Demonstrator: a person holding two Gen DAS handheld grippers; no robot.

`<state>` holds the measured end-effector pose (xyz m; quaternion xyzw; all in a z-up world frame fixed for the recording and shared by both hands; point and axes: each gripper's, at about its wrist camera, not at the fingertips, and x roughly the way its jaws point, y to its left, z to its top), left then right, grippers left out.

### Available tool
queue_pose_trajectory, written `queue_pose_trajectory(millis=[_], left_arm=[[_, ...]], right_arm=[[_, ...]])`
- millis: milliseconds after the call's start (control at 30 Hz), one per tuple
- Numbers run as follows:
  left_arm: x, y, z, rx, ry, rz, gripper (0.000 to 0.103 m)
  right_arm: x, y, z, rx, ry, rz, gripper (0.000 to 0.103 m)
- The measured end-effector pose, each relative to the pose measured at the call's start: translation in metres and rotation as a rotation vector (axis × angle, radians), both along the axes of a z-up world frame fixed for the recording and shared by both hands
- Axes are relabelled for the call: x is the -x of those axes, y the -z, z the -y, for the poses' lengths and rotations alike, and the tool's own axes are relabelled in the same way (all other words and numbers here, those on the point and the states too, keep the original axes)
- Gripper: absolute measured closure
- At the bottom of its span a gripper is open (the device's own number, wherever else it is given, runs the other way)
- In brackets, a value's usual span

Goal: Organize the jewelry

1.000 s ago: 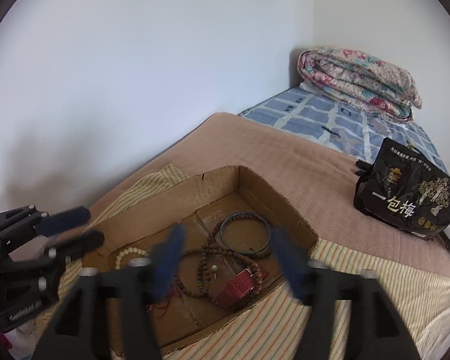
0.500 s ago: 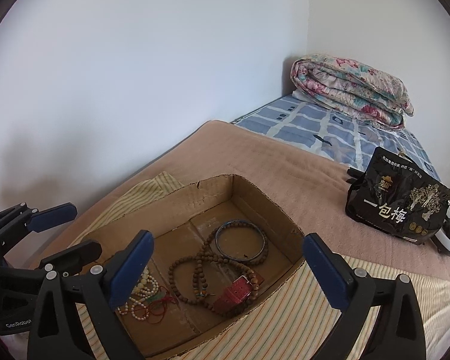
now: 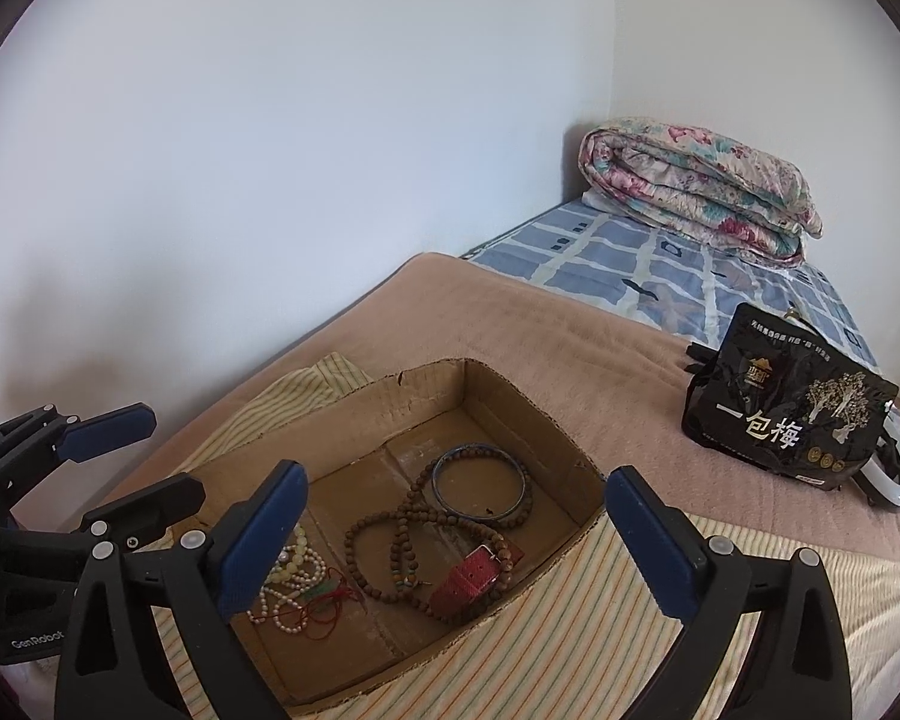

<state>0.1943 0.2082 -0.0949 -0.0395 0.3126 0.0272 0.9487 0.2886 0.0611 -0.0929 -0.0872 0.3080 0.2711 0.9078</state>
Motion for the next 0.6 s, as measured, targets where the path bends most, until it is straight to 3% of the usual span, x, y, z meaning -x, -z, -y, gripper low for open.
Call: queue_pose_trajectory(millis=[600], left_arm=[[0.051,-0.056,0.025,-0.031,-0.004,0.087,0.043]], right_arm=[[0.056,-0.051,0.046,-0.037,-0.005,0.073,0.000]])
